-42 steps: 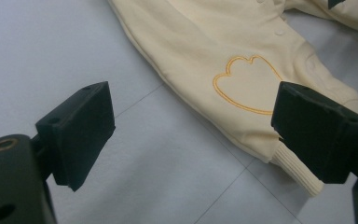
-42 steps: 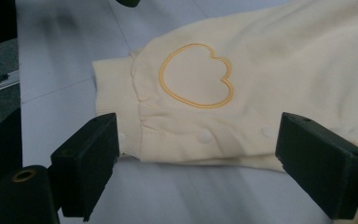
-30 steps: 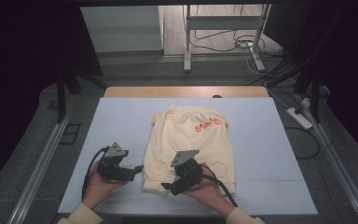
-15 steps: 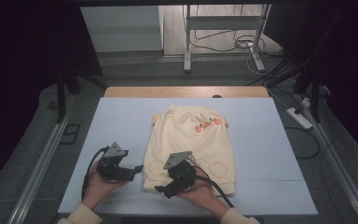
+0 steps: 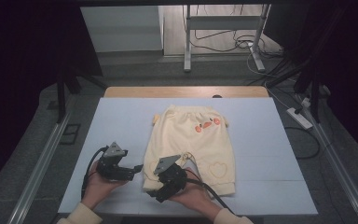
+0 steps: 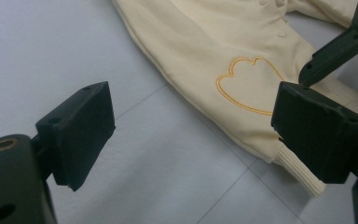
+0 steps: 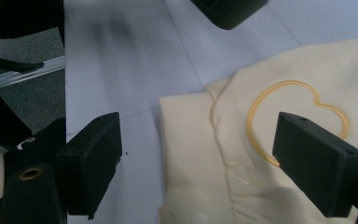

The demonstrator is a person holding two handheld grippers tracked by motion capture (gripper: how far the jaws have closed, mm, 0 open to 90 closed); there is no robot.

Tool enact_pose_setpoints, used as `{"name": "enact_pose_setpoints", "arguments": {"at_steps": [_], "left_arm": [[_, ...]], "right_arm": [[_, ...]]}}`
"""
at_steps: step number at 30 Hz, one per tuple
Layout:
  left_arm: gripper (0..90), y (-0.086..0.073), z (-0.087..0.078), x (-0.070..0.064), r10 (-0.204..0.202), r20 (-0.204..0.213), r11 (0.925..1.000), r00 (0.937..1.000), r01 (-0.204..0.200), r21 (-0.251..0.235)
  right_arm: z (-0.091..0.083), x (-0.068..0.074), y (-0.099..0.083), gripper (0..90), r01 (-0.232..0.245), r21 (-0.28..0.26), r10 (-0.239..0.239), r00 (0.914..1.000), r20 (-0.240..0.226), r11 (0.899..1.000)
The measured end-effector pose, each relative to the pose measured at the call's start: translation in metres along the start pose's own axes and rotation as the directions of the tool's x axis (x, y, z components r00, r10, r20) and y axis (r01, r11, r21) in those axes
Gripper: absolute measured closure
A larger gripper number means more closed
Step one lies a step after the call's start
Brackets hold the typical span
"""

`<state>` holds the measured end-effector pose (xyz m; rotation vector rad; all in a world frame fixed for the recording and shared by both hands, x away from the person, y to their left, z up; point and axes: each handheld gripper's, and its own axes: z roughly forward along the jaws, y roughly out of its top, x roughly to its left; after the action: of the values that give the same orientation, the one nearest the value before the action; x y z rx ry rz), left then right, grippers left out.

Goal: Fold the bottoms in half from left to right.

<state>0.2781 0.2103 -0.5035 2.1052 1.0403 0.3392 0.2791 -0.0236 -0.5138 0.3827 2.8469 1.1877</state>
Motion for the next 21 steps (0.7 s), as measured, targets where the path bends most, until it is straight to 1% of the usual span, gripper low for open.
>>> {"name": "enact_pose_setpoints", "arguments": {"at_steps": [3, 7, 12, 14, 15, 16, 20, 21], "left_arm": [[13.3, 0.000, 0.000, 0.000, 0.000, 0.000, 1.0000, 1.0000, 0.000, 0.001], [13.3, 0.000, 0.000, 0.001, -0.001, 0.000, 1.0000, 1.0000, 0.001, 0.001], [13.3, -0.001, 0.000, 0.001, -0.002, 0.001, 1.0000, 1.0000, 0.002, 0.000], [13.3, -0.001, 0.000, 0.001, -0.004, 0.001, 1.0000, 1.0000, 0.004, 0.000], [13.3, -0.001, 0.000, 0.001, -0.004, 0.001, 1.0000, 1.0000, 0.004, 0.000], [13.3, -0.001, 0.000, 0.001, -0.004, 0.001, 1.0000, 1.0000, 0.004, -0.001], [13.3, -0.001, -0.001, 0.002, -0.006, 0.001, 1.0000, 1.0000, 0.006, -0.001], [13.3, -0.001, -0.001, 0.002, -0.007, 0.001, 1.0000, 1.0000, 0.007, -0.001]], "right_arm": [[0.005, 0.003, 0.001, 18.9, 0.010, -0.004, -0.010, 0.9999, 0.003, 1.000], [0.013, 0.004, 0.003, 21.0, 0.017, 0.005, -0.017, 0.9999, 0.002, 1.000], [0.019, 0.007, 0.005, 23.0, 0.032, 0.012, -0.032, 0.9995, 0.004, 0.999], [0.023, 0.008, 0.004, 24.7, 0.042, 0.023, -0.042, 0.9988, 0.023, 0.999], [0.024, 0.008, 0.004, 25.5, 0.045, 0.036, -0.046, 0.9984, 0.032, 0.998], [0.025, 0.008, 0.004, 26.6, 0.043, 0.036, -0.044, 0.9985, 0.032, 0.998], [0.028, 0.011, 0.002, 35.4, 0.065, 0.052, -0.069, 0.9943, 0.082, 0.997], [0.028, 0.011, 0.003, 37.6, 0.068, 0.064, -0.074, 0.9931, 0.091, 0.996]]}}
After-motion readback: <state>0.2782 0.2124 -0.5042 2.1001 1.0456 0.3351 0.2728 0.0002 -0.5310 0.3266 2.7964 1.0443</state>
